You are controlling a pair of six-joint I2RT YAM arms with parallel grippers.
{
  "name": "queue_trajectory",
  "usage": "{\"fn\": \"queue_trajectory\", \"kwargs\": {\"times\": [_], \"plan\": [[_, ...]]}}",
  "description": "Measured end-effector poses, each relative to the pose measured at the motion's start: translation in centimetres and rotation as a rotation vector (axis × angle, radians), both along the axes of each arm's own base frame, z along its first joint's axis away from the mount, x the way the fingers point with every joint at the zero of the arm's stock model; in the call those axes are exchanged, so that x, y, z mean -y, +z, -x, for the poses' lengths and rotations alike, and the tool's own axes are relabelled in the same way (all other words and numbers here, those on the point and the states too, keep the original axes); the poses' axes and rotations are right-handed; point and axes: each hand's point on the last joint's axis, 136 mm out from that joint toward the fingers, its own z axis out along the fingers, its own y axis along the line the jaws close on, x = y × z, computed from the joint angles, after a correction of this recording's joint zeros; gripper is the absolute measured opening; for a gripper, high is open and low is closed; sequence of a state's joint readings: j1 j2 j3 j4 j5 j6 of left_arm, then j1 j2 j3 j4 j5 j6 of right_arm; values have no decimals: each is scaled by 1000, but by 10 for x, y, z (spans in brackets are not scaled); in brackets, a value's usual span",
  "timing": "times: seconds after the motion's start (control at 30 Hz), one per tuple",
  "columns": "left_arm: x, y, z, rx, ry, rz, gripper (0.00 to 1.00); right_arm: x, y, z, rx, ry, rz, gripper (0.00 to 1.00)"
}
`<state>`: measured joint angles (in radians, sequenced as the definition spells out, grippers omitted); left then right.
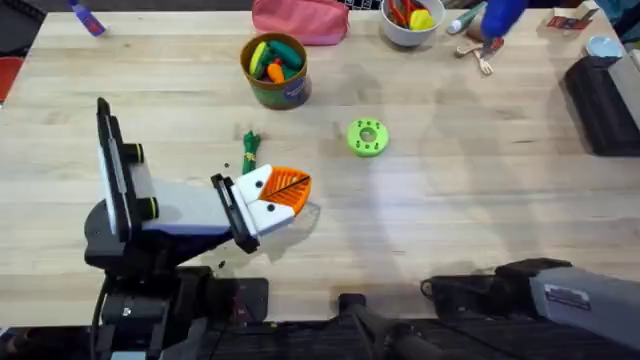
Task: Pick up the gripper from the table and insert it into the empty holder that is missing its gripper. Then pick up a screw, insert it into the mounting hole, and use the screwdriver to tighten it. Finally, clean up the table by picking up the vegetable and placing it into the bucket.
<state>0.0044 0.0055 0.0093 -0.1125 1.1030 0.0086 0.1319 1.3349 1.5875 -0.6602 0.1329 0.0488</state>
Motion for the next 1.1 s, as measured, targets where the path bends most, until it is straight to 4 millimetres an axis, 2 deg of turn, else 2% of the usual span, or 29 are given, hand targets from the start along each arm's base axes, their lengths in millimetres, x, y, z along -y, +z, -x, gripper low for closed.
{"fn": "queue_trajectory", "kwargs": {"times": [0.2, 0.37, 0.6, 0.7, 0.9, 1.1], "plan": [[0, 0, 0, 0, 0, 0, 8, -44, 32, 27, 85, 107, -73, 23], [0, 0, 0, 0, 0, 0, 8, -91, 44, 28, 169, 264, -167, 23], [0, 0, 0, 0, 0, 0, 8, -155, 8, 20, 206, 497, -327, 23], [0, 0, 0, 1, 0, 0, 8, -180, 3, 27, 223, 620, -384, 23], [0, 0, 0, 0, 0, 0, 8, -234, 23, 68, 280, 879, -456, 23], [0, 0, 0, 0, 0, 0, 8, -286, 48, 123, 384, 1112, -511, 23]]}}
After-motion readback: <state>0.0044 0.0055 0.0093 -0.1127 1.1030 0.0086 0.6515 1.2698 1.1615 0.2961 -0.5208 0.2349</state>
